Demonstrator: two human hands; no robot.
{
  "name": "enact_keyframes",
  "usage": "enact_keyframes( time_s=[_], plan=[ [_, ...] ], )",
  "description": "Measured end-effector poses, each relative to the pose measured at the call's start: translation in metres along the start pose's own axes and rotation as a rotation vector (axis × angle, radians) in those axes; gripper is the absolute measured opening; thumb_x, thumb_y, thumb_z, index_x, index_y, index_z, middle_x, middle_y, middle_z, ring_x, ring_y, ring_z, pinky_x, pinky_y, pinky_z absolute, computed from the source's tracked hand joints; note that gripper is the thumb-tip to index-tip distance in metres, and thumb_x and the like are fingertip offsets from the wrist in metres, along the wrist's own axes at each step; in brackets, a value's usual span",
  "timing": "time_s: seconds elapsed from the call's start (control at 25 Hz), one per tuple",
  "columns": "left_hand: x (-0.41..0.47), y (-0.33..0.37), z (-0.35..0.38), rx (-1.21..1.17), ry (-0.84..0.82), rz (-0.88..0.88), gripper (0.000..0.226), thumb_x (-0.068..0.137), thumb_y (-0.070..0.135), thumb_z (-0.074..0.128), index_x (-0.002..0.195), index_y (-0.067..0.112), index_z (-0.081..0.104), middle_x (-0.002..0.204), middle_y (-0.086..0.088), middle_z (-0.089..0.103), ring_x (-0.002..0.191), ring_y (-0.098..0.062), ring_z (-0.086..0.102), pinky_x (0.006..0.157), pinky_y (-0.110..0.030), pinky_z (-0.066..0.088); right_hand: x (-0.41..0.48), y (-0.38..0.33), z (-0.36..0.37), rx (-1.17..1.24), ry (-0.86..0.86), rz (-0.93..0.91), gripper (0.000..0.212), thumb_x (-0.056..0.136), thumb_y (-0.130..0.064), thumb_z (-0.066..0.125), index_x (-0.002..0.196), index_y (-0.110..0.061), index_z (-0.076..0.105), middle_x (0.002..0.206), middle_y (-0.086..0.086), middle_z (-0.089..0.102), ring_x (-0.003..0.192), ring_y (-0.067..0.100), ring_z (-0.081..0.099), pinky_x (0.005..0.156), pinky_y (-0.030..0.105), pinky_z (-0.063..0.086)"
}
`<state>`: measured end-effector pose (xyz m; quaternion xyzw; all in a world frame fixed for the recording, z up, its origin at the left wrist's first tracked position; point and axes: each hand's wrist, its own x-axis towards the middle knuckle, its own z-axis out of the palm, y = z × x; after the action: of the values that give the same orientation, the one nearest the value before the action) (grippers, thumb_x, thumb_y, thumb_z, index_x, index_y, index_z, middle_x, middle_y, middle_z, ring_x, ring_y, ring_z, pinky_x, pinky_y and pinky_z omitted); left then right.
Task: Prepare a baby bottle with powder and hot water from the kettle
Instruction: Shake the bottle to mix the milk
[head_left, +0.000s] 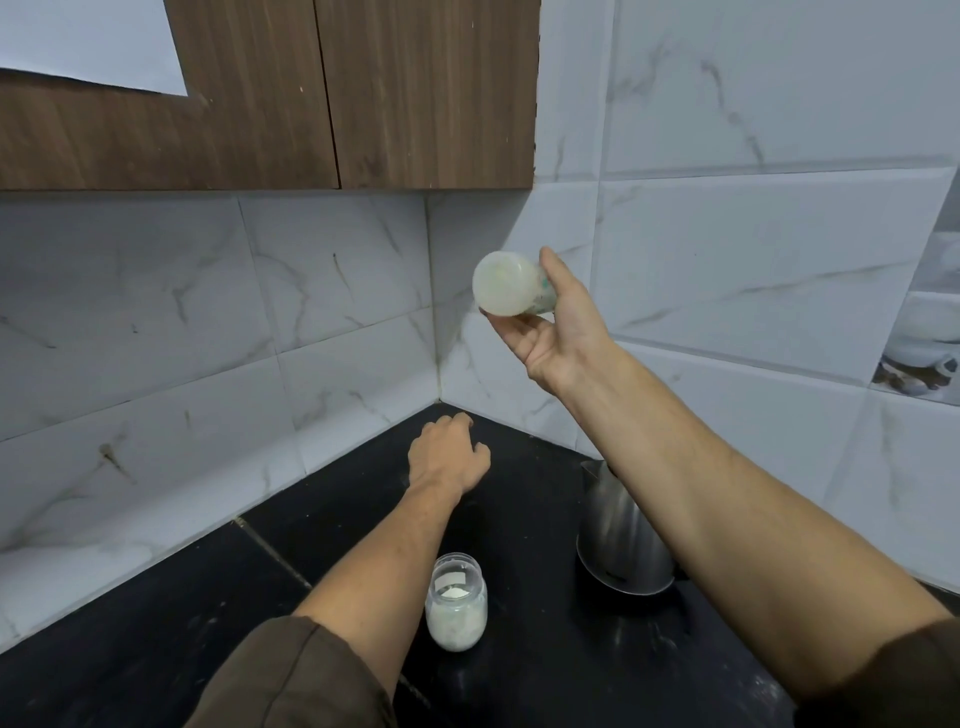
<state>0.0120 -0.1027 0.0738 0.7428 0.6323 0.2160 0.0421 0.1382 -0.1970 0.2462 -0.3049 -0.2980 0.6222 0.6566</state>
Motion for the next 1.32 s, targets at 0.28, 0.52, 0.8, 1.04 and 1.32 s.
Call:
enact_keyframes(
  time_s=[0.28, 0.52, 0.8, 1.04, 1.32],
  plan=[
    [0.003, -0.001, 0.001, 0.004, -0.013, 0.007, 0.050, 0.098, 0.036, 0.060, 0.145, 0.019, 0.055, 0.137, -0.004, 0.062, 0.125, -0.025, 0.058, 0.099, -0.044, 0.053, 0.001, -0.002, -0.001, -0.129, -0.039, -0.023, 0.042, 0.094, -0.047, 0.073, 0.120, -0.016, 0.061, 0.101, 0.017, 0.076, 0.089, 0.031, 0.078, 0.073, 0.038, 0.067],
    [0.007, -0.005, 0.003, 0.005, -0.028, -0.008, 0.051, 0.098, 0.037, 0.060, 0.146, 0.020, 0.054, 0.139, -0.004, 0.061, 0.126, -0.025, 0.057, 0.100, -0.044, 0.053, 0.000, 0.001, -0.003, -0.310, -0.078, -0.046, 0.055, 0.094, -0.049, 0.072, 0.136, -0.016, 0.059, 0.089, 0.011, 0.077, 0.077, 0.024, 0.077, 0.069, 0.035, 0.066],
    [0.011, -0.007, 0.004, 0.006, -0.022, -0.017, 0.050, 0.098, 0.036, 0.059, 0.145, 0.020, 0.054, 0.138, -0.003, 0.061, 0.126, -0.024, 0.057, 0.100, -0.044, 0.053, 0.011, -0.003, -0.003, -0.111, -0.006, -0.003, 0.043, 0.092, -0.047, 0.077, 0.117, -0.015, 0.063, 0.102, 0.016, 0.077, 0.093, 0.031, 0.078, 0.068, 0.036, 0.067],
    [0.011, -0.006, 0.003, 0.006, -0.018, -0.013, 0.050, 0.097, 0.036, 0.059, 0.145, 0.020, 0.055, 0.138, -0.003, 0.061, 0.125, -0.024, 0.058, 0.098, -0.044, 0.054, 0.007, -0.007, 0.006, -0.095, -0.012, -0.019, 0.035, 0.094, -0.047, 0.074, 0.110, -0.018, 0.061, 0.109, 0.019, 0.074, 0.097, 0.031, 0.078, 0.076, 0.038, 0.066],
    [0.009, -0.005, 0.004, 0.009, -0.035, -0.020, 0.051, 0.098, 0.036, 0.059, 0.146, 0.020, 0.053, 0.138, -0.004, 0.061, 0.125, -0.025, 0.057, 0.099, -0.045, 0.053, 0.009, 0.001, 0.001, -0.391, -0.093, -0.177, 0.048, 0.093, -0.043, 0.076, 0.133, -0.022, 0.057, 0.119, 0.013, 0.073, 0.095, 0.028, 0.079, 0.069, 0.039, 0.064]
  ],
)
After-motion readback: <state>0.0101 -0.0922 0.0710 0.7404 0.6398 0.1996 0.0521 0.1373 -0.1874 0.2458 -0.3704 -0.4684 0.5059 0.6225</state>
